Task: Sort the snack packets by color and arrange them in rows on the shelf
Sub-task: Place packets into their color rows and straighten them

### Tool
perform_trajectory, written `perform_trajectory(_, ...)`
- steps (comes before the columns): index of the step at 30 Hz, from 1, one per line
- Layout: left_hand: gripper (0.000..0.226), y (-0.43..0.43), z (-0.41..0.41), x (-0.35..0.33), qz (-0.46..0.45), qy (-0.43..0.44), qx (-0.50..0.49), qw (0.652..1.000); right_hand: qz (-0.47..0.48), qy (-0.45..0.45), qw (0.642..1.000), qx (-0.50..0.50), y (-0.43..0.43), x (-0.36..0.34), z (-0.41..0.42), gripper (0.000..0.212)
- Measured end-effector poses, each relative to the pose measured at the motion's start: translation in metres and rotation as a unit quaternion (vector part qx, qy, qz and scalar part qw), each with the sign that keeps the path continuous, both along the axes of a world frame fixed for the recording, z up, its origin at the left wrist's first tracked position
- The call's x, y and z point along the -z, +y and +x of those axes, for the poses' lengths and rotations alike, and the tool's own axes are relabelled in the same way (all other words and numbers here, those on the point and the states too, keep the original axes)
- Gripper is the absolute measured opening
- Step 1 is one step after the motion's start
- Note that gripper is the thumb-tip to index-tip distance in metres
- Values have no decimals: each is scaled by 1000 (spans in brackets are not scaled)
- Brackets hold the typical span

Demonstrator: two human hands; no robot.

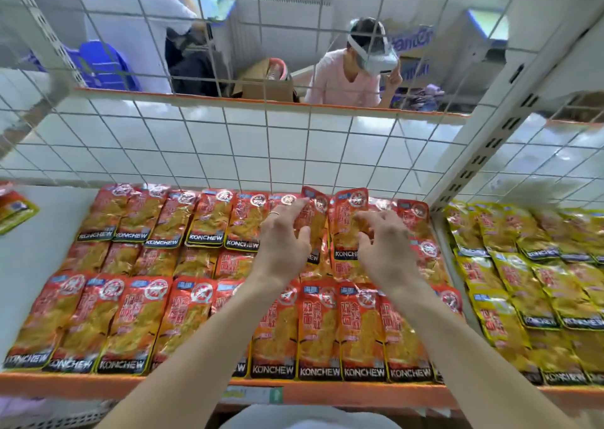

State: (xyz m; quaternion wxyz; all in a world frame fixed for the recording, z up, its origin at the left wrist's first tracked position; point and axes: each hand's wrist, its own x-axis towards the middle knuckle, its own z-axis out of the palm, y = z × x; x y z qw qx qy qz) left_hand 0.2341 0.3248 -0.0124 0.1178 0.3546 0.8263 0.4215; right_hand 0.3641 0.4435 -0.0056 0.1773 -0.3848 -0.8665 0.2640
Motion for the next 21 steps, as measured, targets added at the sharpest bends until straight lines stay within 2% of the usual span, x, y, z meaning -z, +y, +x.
perform_trajectory(5, 40, 10, -6, 20, -115, 173, -14, 978, 79, -107, 991, -31, 12, 13, -2, 35)
perform_trajectory(7, 36, 11, -8, 23, -138, 209, -17, 968, 94, -129, 986, -44, 13, 14, -2, 36)
perform_trajectory(9, 40, 9, -10, 25, -135, 221, 30, 965, 98, -133, 984, -67, 12, 17, 1, 38)
perform_trajectory(12, 57, 5, -9, 24, -183, 211, 124, 952, 98, -145, 979, -106, 10, 21, 7, 44)
perform_trajectory(21, 58, 11, -6, 24, -219, 223, 104, 944, 82, -165, 974, -129, 11, 23, 2, 53)
